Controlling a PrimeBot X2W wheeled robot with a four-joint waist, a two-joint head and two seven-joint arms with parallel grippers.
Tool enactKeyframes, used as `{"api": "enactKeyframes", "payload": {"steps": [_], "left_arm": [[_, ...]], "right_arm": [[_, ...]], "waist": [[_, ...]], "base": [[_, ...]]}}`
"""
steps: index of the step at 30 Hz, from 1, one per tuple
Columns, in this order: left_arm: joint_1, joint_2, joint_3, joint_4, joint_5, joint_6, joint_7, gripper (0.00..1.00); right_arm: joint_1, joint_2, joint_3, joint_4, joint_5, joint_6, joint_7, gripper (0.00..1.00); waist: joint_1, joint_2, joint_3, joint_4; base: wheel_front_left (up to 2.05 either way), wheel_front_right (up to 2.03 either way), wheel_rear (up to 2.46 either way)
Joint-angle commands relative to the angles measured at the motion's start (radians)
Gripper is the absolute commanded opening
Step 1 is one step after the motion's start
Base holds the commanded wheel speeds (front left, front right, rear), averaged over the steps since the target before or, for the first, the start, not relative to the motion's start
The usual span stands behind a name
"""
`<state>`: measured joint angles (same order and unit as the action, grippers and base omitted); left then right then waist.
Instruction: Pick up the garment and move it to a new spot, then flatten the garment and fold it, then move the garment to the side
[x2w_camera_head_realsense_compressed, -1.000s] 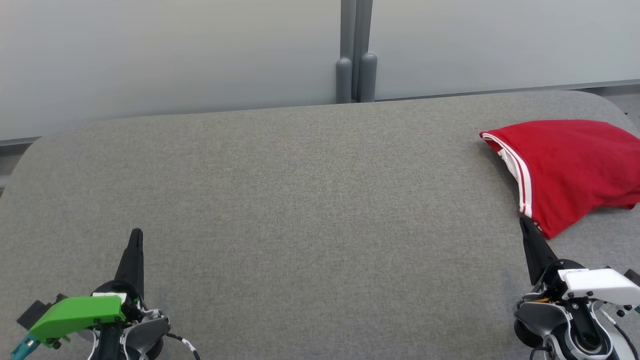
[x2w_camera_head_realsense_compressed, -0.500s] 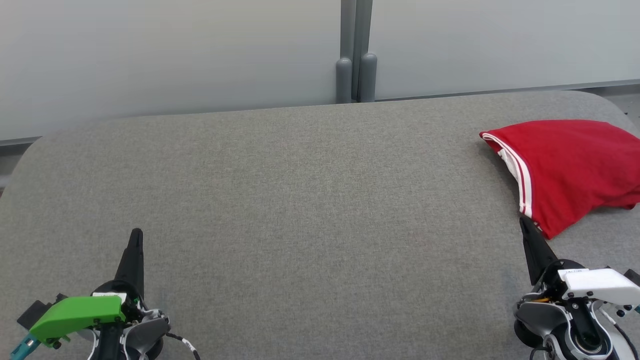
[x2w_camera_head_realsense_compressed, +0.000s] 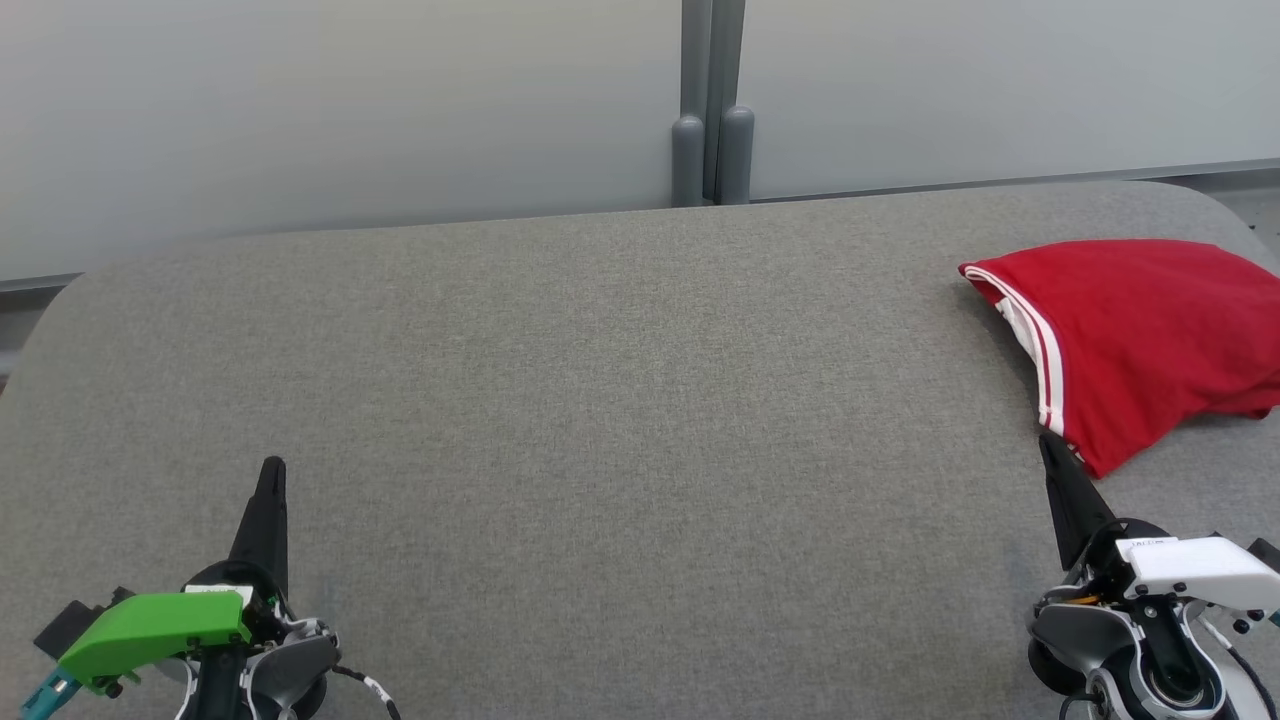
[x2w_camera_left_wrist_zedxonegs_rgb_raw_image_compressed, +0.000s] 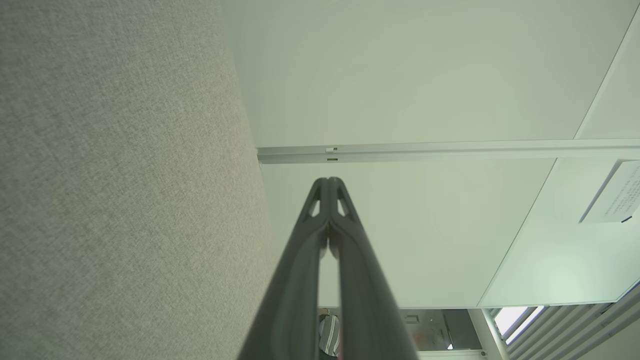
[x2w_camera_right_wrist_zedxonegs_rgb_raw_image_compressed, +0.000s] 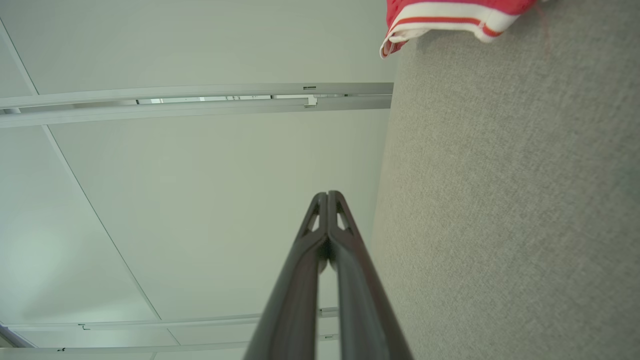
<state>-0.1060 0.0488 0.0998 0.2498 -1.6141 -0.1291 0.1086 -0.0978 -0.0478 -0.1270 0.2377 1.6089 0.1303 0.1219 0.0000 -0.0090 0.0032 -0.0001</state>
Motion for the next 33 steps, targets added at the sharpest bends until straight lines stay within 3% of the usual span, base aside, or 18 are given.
{"api": "enactKeyframes", "payload": {"steps": [1,33], "left_arm": [[-0.013,0.000,0.004,-0.003,0.000,-0.006,0.001,0.00],[-0.013,0.000,0.004,-0.003,0.000,-0.006,0.001,0.00]], "right_arm": [[-0.008,-0.005,0.000,0.002,0.006,0.001,0.002,0.00],[-0.008,-0.005,0.000,0.002,0.006,0.001,0.002,0.00]], "waist": [[0.0000,0.0090,0.000,0.000],[0.0000,0.0090,0.000,0.000]], "base": [[0.00,0.00,0.00],[0.00,0.00,0.00]]}}
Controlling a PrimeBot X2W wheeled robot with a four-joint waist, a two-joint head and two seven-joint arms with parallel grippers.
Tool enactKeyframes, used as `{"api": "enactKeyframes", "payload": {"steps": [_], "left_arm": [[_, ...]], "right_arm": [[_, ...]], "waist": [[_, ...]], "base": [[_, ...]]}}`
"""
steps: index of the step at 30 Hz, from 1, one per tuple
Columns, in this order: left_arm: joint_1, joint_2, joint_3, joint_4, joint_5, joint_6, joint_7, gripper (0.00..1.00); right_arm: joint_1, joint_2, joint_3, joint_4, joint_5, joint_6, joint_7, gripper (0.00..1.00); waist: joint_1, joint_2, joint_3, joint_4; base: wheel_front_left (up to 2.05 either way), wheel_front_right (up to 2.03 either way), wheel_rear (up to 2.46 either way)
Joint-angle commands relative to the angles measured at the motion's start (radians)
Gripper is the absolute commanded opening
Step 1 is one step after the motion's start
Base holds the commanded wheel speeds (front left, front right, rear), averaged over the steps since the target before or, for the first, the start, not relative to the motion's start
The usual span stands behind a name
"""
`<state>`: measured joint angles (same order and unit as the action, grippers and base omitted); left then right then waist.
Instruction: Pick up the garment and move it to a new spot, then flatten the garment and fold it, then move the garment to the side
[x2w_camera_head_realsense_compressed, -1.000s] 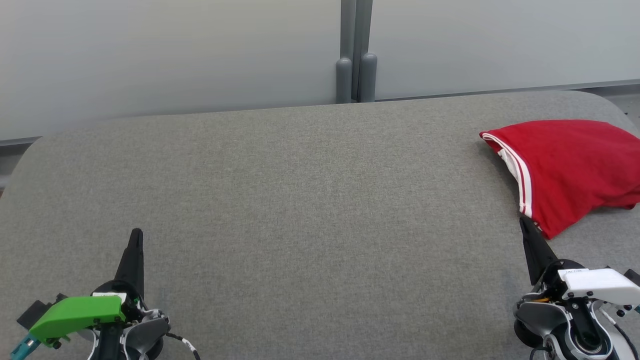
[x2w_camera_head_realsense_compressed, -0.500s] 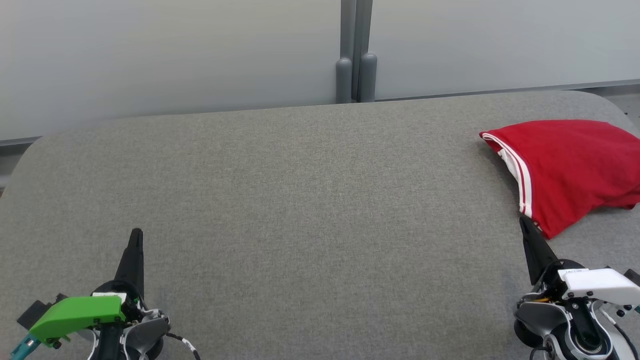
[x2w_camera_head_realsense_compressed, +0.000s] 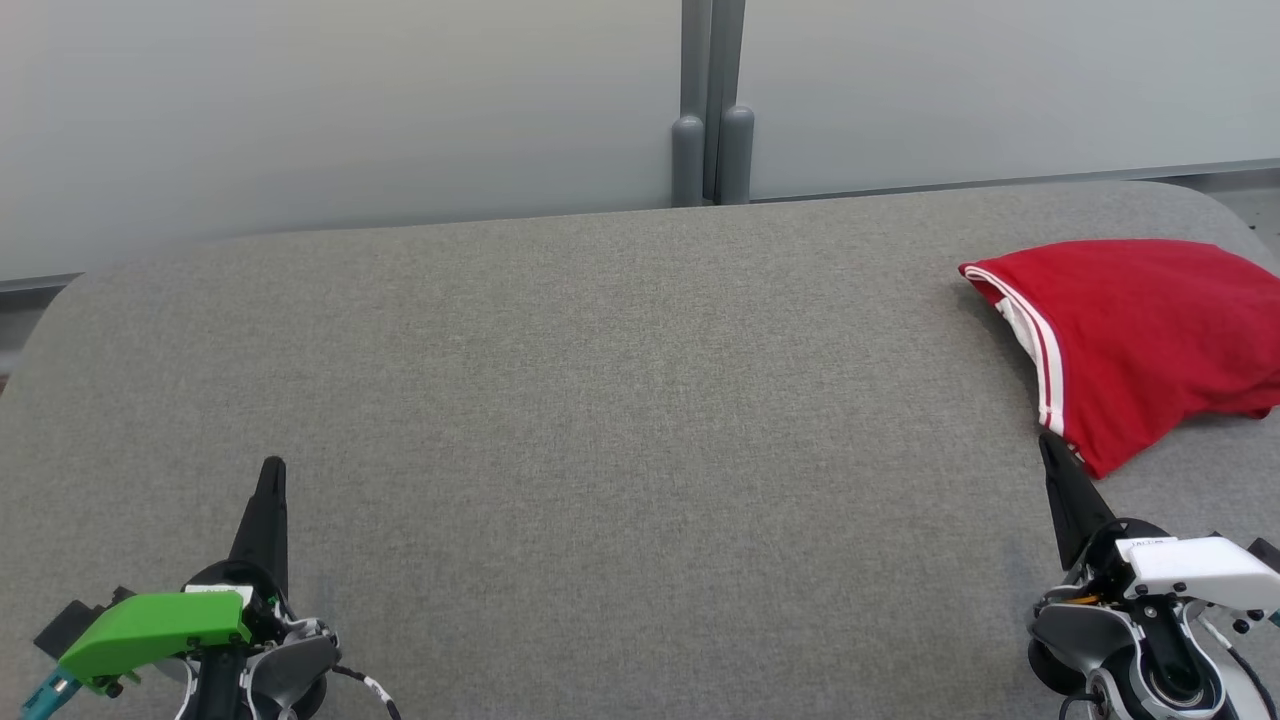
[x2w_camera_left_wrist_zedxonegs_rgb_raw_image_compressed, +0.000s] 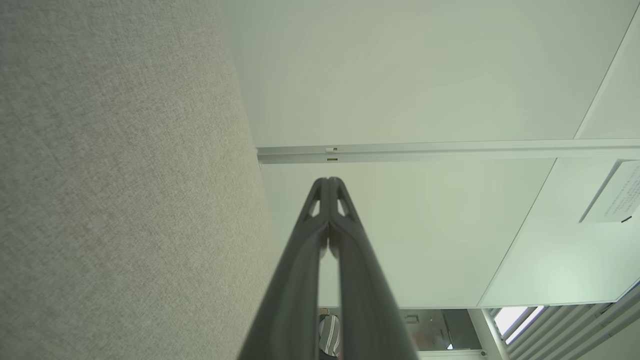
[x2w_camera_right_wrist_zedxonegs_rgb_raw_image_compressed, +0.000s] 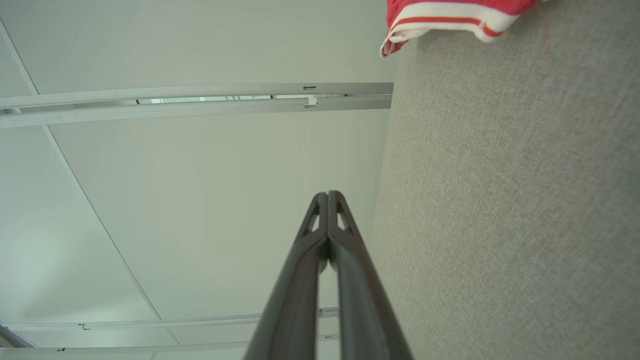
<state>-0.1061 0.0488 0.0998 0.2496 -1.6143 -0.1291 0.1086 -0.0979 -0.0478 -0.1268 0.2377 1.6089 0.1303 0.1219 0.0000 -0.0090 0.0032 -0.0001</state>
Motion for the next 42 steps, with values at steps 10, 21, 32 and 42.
{"api": "enactKeyframes", "payload": {"steps": [10,21,32,42], "left_arm": [[-0.013,0.000,0.004,-0.003,0.000,-0.006,0.000,0.00],[-0.013,0.000,0.004,-0.003,0.000,-0.006,0.000,0.00],[-0.013,0.000,0.004,-0.003,0.000,-0.006,0.000,0.00],[-0.013,0.000,0.004,-0.003,0.000,-0.006,0.000,0.00]], "right_arm": [[-0.008,-0.005,-0.001,0.002,0.006,0.001,0.002,0.00],[-0.008,-0.005,-0.001,0.002,0.007,0.001,0.002,0.00],[-0.008,-0.005,0.000,0.002,0.007,0.001,0.002,0.00],[-0.008,-0.005,0.000,0.002,0.007,0.001,0.002,0.00]], "waist": [[0.0000,0.0090,0.000,0.000],[0.0000,0.0090,0.000,0.000],[0.0000,0.0090,0.000,0.000],[0.0000,0.0090,0.000,0.000]], "base": [[0.00,0.00,0.00],[0.00,0.00,0.00],[0.00,0.00,0.00],[0.00,0.00,0.00]]}}
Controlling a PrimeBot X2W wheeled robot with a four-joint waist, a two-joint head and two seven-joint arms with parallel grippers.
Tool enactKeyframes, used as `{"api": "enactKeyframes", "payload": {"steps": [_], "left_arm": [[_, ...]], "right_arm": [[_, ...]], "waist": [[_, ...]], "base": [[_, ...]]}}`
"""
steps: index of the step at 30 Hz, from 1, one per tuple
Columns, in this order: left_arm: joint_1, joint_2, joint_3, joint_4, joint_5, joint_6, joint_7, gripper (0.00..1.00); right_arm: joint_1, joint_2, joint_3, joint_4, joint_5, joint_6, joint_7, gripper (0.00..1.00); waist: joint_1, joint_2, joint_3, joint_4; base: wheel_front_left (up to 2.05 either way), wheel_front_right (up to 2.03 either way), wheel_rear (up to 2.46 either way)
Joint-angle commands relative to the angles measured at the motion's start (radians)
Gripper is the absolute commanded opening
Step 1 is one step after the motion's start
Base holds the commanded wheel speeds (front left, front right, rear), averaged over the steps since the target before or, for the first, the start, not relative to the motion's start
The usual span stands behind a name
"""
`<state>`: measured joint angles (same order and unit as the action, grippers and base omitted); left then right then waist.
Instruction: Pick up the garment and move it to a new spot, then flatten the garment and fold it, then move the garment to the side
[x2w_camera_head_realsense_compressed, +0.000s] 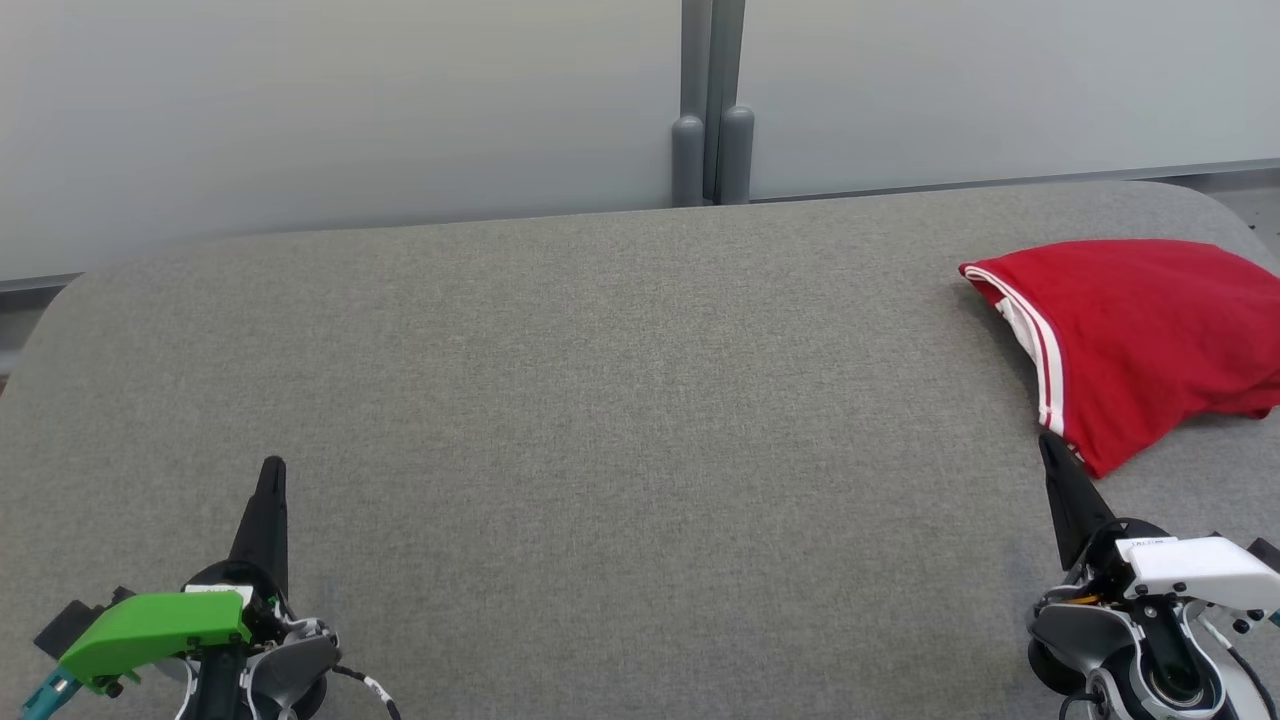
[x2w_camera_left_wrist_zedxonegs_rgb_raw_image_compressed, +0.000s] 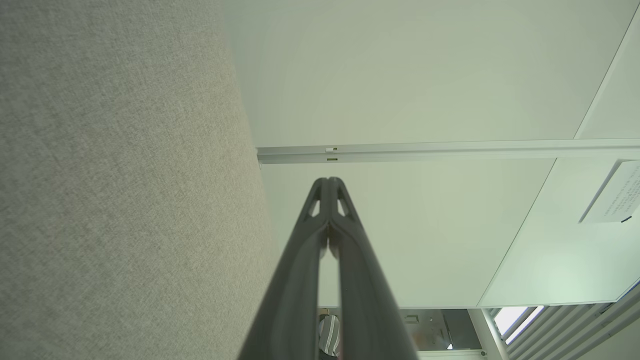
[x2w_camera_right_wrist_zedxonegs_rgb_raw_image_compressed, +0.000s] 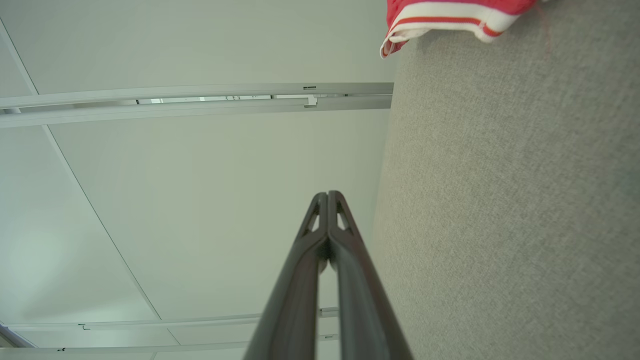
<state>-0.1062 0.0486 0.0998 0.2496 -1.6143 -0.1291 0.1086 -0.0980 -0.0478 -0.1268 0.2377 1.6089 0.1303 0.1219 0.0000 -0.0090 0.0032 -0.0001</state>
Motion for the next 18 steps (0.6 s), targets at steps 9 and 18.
{"api": "enactKeyframes", "payload": {"steps": [9,18], "left_arm": [[-0.013,0.000,0.004,-0.003,0.000,-0.006,0.000,0.00],[-0.013,0.000,0.003,-0.003,0.000,-0.006,0.000,0.00]], "right_arm": [[-0.008,-0.005,0.000,0.002,0.007,0.001,0.002,0.00],[-0.008,-0.005,-0.001,0.002,0.006,0.001,0.002,0.00]], "waist": [[0.0000,0.0090,0.000,0.000],[0.0000,0.0090,0.000,0.000]], "base": [[0.00,0.00,0.00],[0.00,0.00,0.00]]}}
